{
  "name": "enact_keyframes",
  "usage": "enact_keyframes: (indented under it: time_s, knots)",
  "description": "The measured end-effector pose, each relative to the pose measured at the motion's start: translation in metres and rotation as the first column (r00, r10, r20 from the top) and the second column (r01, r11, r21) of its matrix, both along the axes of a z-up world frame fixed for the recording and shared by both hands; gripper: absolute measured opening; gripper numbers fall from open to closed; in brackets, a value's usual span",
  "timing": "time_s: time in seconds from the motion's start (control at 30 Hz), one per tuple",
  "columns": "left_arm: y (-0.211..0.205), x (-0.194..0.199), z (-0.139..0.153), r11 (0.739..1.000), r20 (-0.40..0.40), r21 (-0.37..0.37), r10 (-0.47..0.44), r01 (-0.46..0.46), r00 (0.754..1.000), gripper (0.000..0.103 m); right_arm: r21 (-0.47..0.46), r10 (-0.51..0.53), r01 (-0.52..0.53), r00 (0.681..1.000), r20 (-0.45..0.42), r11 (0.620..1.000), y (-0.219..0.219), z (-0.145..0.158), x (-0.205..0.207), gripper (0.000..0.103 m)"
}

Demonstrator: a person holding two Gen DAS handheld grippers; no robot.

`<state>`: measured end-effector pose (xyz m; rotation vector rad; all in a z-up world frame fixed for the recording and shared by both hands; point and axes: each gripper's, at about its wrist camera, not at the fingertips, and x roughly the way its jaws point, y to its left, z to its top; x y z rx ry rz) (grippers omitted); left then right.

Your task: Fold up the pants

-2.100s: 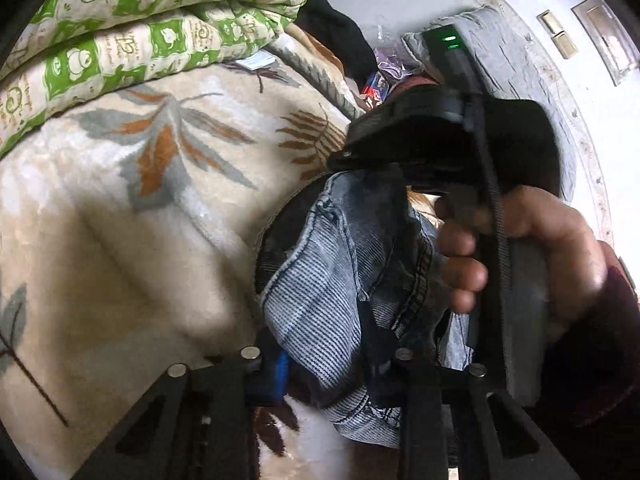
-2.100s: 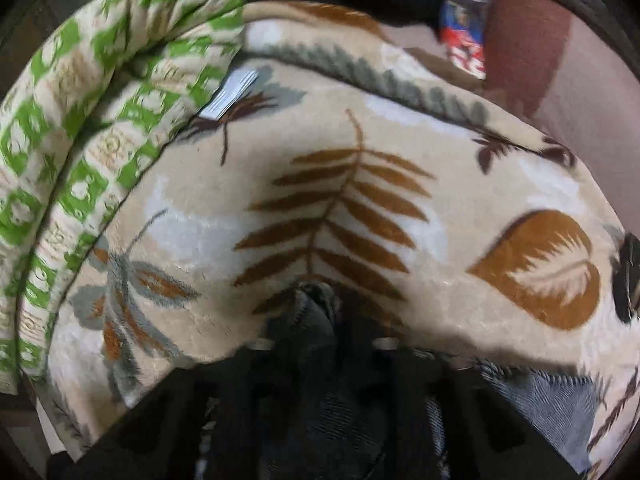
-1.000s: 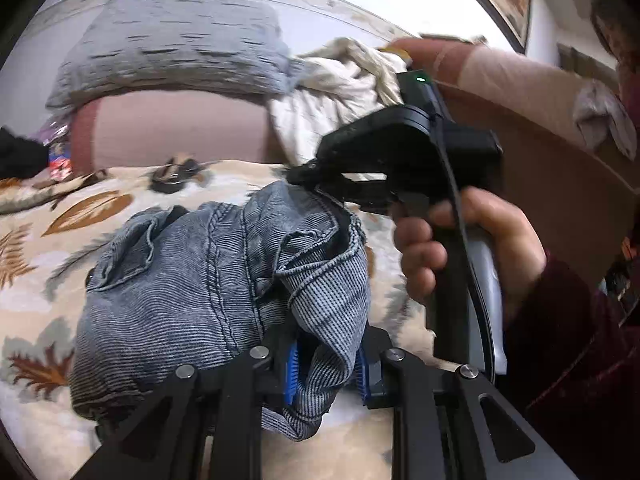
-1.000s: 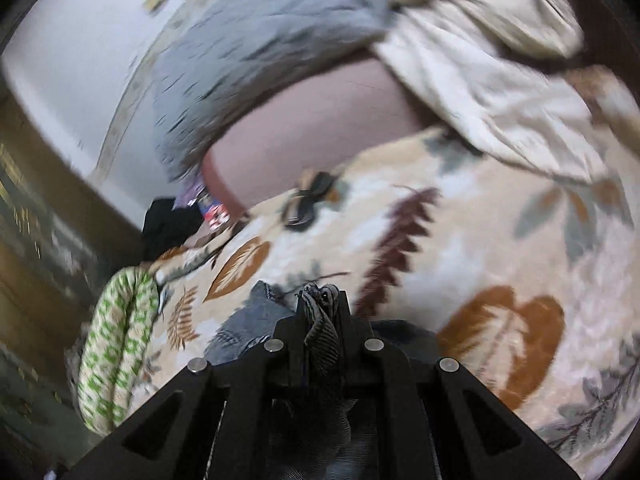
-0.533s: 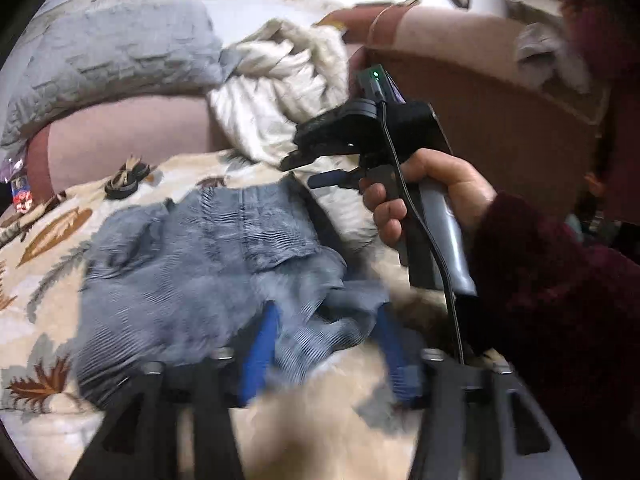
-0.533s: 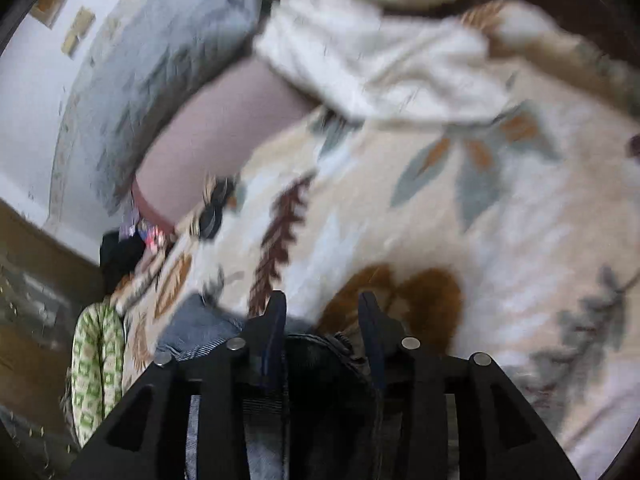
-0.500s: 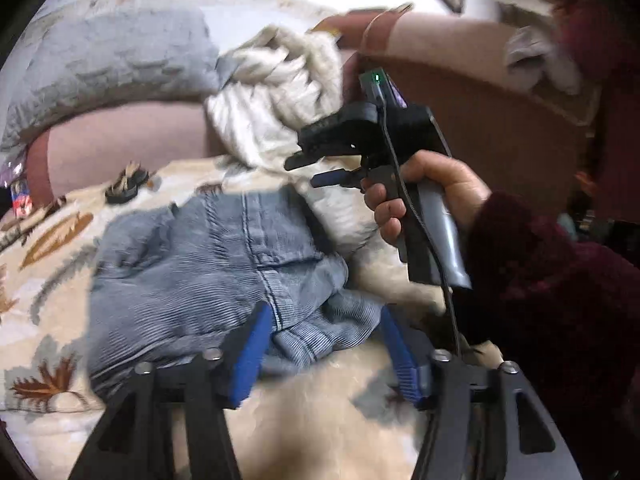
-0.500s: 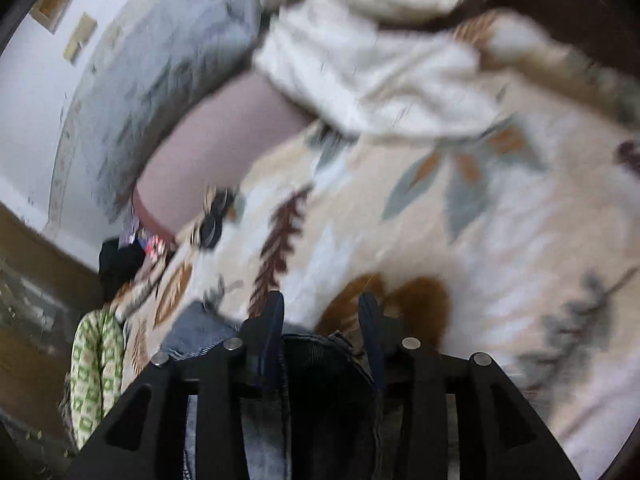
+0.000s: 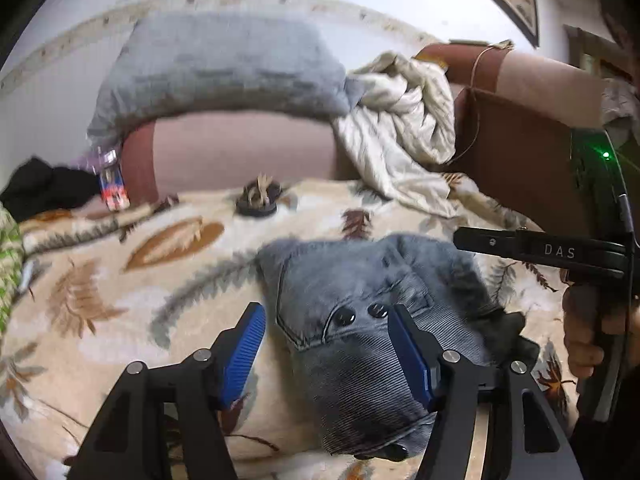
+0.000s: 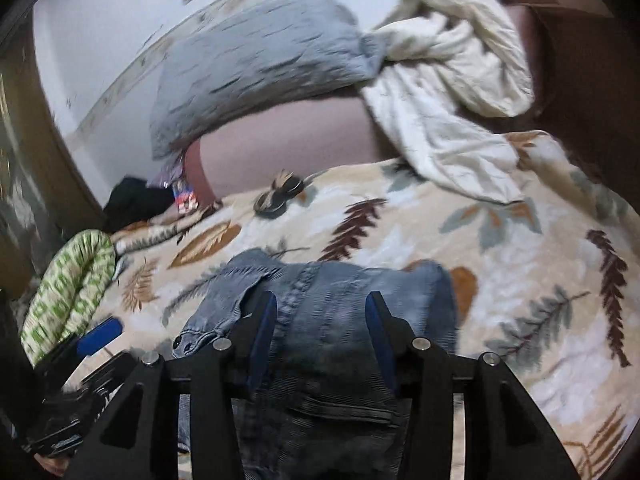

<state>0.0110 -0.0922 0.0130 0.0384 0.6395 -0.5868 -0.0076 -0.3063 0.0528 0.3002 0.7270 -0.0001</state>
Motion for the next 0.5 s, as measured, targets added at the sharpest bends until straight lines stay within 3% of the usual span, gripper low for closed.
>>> enact_keyframes:
  time_s: [0.27, 0.33, 0.37, 0.4, 0.5]
  knots:
    - [-0.023, 0.003, -0.028, 0.993, -0.049, 0.114, -0.013, 0.019, 0.999, 0.069, -0.047, -0.041, 0.035, 0.991, -0.125, 0.998, 0.007, -0.045, 0.033, 0.049]
    - [-0.027, 0.005, -0.039, 0.986, -0.074, 0.166, -0.004, 0.016, 0.997, 0.071, -0.059, -0.076, 0.066, 0.980, -0.183, 0.996, 0.003, -0.061, 0.037, 0.064]
    - [-0.027, 0.007, -0.047, 0.983, -0.097, 0.183, 0.003, 0.014, 0.995, 0.073, -0.059, -0.098, 0.087, 0.971, -0.220, 0.994, -0.001, -0.070, 0.039, 0.079]
    - [-0.027, 0.008, -0.052, 0.983, -0.109, 0.181, 0.008, 0.012, 0.994, 0.073, -0.029, -0.120, 0.116, 0.961, -0.251, 0.993, -0.009, -0.081, 0.041, 0.086]
    - [-0.024, 0.008, -0.051, 0.987, -0.118, 0.160, 0.015, 0.004, 0.993, 0.073, 0.115, -0.125, 0.167, 0.945, -0.303, 0.979, -0.030, -0.100, 0.044, 0.093]
